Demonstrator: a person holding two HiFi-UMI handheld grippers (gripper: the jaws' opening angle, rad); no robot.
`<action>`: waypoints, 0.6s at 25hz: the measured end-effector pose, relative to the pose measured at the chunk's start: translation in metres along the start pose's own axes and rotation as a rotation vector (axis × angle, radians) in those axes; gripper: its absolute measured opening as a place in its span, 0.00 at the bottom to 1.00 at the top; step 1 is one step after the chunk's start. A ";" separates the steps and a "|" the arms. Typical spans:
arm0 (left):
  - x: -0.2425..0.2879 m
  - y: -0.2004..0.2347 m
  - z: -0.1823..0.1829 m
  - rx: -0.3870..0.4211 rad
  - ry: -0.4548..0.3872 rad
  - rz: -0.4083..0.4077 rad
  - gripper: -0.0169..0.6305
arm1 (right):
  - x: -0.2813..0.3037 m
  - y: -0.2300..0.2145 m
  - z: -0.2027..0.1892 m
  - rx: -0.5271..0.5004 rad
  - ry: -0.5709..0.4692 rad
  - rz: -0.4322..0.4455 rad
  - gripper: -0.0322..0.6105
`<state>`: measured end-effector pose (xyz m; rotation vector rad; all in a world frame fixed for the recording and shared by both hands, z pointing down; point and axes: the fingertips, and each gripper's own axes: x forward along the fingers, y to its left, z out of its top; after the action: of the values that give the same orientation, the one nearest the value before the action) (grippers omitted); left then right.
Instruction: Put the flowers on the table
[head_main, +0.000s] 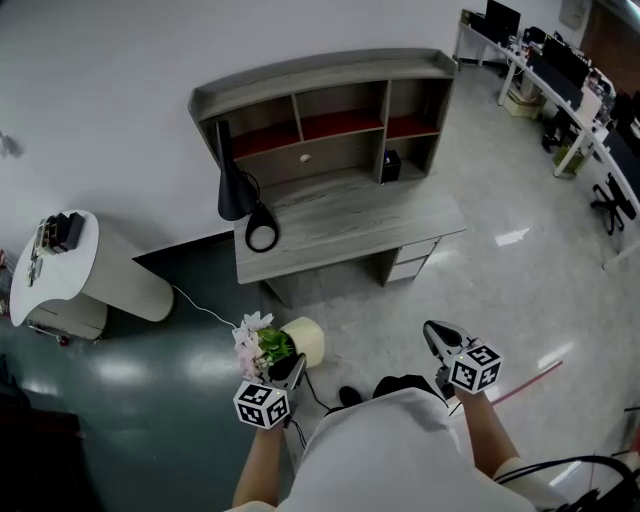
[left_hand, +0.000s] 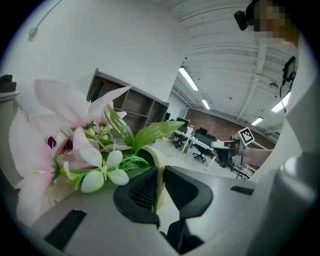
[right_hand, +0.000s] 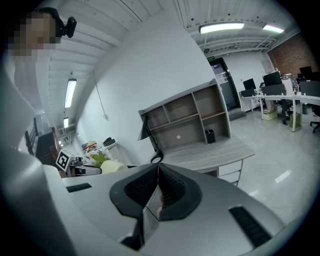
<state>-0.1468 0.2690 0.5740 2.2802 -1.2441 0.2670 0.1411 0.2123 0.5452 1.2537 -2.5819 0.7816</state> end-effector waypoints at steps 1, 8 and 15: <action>0.001 0.004 0.001 0.001 0.002 -0.001 0.12 | 0.001 0.000 -0.001 0.006 0.000 -0.004 0.08; 0.006 0.020 0.010 0.001 0.008 0.002 0.12 | 0.009 -0.002 -0.005 0.028 0.018 -0.029 0.08; 0.017 0.022 0.016 0.013 0.006 0.002 0.12 | 0.028 -0.009 -0.002 0.032 0.021 -0.014 0.08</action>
<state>-0.1571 0.2387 0.5755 2.2872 -1.2453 0.2837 0.1301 0.1897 0.5608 1.2640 -2.5510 0.8329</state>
